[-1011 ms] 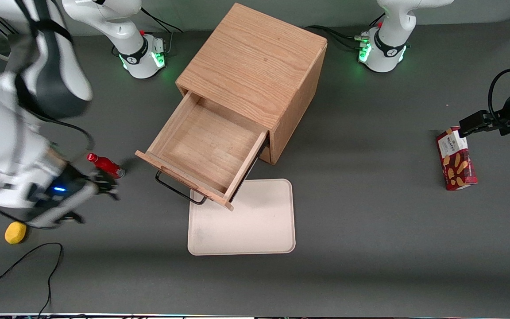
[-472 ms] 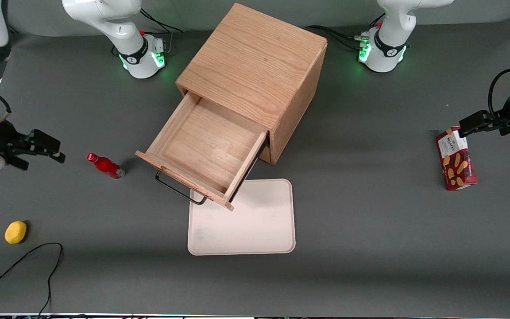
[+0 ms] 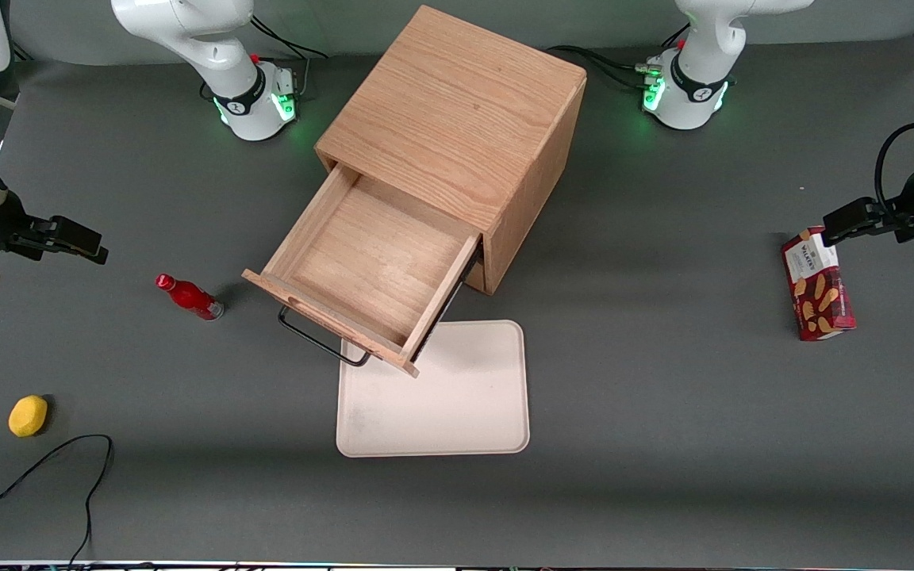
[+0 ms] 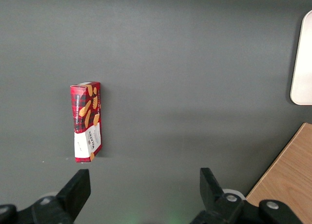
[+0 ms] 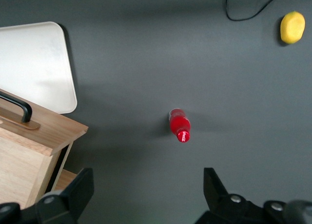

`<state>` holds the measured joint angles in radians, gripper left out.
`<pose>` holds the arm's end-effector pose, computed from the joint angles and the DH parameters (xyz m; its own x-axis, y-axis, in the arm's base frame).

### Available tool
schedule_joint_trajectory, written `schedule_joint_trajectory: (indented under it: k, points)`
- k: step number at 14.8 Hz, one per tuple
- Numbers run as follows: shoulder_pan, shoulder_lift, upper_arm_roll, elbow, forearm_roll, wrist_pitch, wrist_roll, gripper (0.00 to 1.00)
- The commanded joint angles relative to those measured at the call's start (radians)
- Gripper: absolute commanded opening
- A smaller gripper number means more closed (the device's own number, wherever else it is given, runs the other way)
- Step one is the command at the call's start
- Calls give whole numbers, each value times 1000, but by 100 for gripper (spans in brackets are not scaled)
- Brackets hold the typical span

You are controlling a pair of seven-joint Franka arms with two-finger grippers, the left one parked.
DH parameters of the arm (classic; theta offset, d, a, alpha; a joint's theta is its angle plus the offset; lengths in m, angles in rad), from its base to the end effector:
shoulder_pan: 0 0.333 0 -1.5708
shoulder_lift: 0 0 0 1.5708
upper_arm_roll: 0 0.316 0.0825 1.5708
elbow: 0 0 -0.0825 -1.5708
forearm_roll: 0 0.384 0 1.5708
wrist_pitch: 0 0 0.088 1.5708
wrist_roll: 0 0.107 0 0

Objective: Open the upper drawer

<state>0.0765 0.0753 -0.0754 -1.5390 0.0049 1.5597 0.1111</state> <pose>0.5752 0.0028 0.5961 0.9925 -0.1098 -0.0539 -0.1096 -0.9940 0.0068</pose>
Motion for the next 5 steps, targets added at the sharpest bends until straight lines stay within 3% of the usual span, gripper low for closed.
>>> schedule_joint_trajectory:
  k: [1,5]
  points:
    - [-4,-31,5,-46,-13,8,29,100]
    - [-4,-54,5,-49,-14,8,27,100]
